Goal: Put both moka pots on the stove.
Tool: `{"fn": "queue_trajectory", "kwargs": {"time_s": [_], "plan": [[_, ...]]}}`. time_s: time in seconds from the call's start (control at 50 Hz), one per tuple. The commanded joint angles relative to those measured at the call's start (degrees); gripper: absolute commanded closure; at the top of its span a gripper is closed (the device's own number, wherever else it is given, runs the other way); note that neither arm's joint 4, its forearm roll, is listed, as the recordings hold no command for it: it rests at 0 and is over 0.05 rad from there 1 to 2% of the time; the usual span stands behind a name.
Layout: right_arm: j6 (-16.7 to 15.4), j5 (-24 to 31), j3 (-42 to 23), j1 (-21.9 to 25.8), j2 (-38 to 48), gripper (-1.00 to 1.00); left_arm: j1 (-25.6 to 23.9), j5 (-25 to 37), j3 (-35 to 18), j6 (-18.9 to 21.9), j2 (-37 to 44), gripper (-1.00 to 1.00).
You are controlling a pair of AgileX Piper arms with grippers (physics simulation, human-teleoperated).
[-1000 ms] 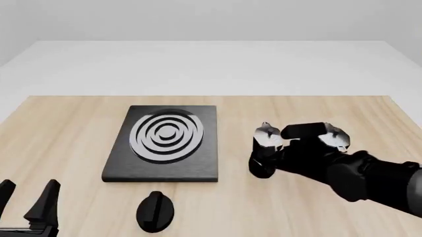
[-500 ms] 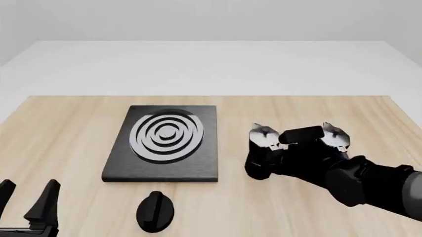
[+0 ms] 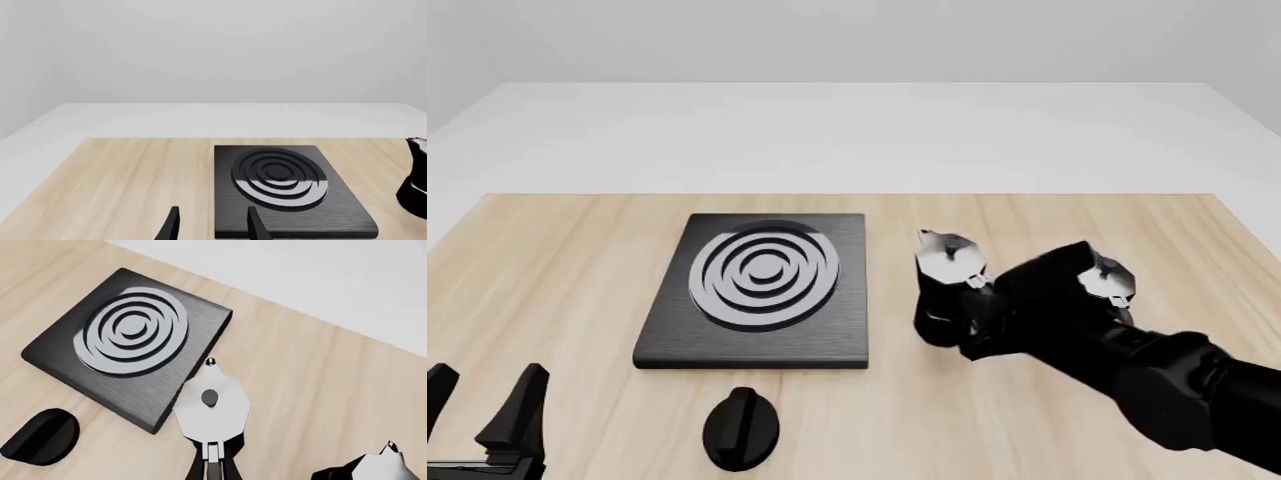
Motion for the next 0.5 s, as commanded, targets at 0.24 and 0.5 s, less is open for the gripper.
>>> {"fn": "queue_trajectory", "kwargs": {"time_s": [0.24, 0.5], "plan": [[-2.8, -1.9, -9.8, 2.1, 0.7, 1.00, 0.0, 0.0, 0.0, 0.0, 0.0, -1.00], [-2.4, 2.3, -23.4, 3.0, 8.9, 1.00, 0.0, 0.0, 0.0, 0.0, 0.0, -1.00]]}}
